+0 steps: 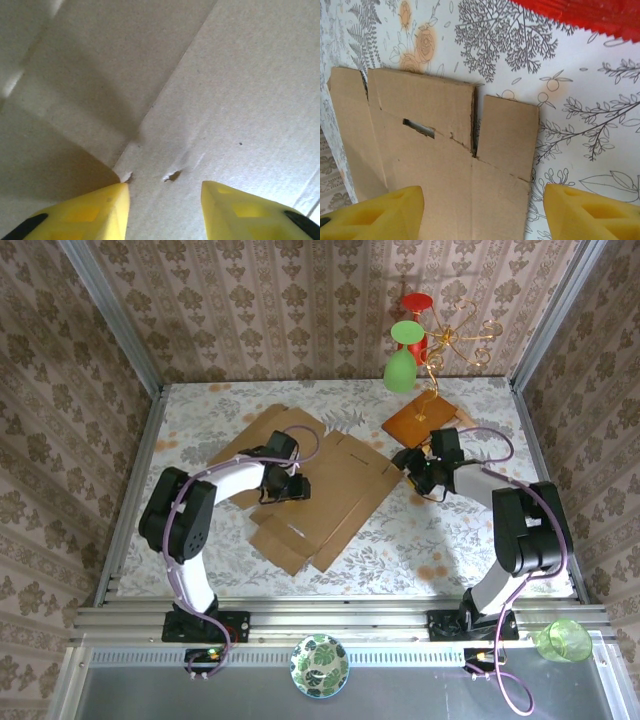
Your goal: Fold the paper box
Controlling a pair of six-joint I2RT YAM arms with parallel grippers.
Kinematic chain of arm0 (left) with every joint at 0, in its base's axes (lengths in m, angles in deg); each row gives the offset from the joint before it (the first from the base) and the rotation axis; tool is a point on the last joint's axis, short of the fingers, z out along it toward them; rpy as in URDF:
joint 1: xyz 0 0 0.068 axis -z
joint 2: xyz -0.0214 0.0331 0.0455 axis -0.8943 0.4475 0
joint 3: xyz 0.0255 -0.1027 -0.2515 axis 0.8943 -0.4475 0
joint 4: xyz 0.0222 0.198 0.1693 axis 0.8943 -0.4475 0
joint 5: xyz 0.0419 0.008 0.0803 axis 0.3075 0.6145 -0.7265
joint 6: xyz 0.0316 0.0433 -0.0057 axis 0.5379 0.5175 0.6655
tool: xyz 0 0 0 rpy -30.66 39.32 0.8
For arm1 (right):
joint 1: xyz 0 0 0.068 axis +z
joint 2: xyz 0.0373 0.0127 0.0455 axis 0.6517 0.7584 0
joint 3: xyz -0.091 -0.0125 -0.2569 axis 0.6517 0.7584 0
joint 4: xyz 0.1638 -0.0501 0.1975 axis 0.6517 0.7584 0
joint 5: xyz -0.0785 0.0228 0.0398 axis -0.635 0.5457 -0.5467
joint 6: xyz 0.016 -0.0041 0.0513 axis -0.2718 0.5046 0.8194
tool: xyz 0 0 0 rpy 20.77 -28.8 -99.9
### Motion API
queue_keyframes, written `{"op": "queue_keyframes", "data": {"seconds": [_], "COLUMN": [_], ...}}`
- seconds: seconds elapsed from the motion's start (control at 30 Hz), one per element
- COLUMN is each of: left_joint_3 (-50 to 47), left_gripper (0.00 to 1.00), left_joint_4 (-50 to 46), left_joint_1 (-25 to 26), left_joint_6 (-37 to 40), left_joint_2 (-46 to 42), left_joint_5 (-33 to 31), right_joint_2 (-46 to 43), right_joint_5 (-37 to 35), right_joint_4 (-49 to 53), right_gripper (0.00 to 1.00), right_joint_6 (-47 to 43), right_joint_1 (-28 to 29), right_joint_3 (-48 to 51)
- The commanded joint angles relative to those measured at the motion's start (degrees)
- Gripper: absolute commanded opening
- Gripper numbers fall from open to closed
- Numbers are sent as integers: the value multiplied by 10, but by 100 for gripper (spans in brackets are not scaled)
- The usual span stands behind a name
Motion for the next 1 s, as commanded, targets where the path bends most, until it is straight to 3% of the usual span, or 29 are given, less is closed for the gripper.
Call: {"op": "queue_keyframes", "data": {"seconds": [0.0,0.1,0.2,0.4,0.63,0.97], "left_joint_3": [10,-25,-78,-192,-221,-250], "left_gripper": [49,52,52,55,57,55], "left_joint_4": [-39,-74,-135,-140,-97,-32], "left_joint_1": [-15,-35,-89,-173,-184,-182], "left_joint_6": [-22,-49,-48,14,69,75], "left_joint_2": [-84,-165,-219,-268,-228,-191], "left_joint_5": [-29,-47,-36,52,122,183], "right_joint_2": [-25,-50,-68,-75,-72,-94], "right_joint_5": [15,12,10,35,56,65], "right_joint_4": [4,16,30,62,86,78], "right_gripper": [64,63,63,63,63,63], "right_joint_6": [15,16,13,-15,-45,-41], "right_joint_1": [19,37,51,63,68,69], "right_joint_3": [15,22,30,24,7,35]}}
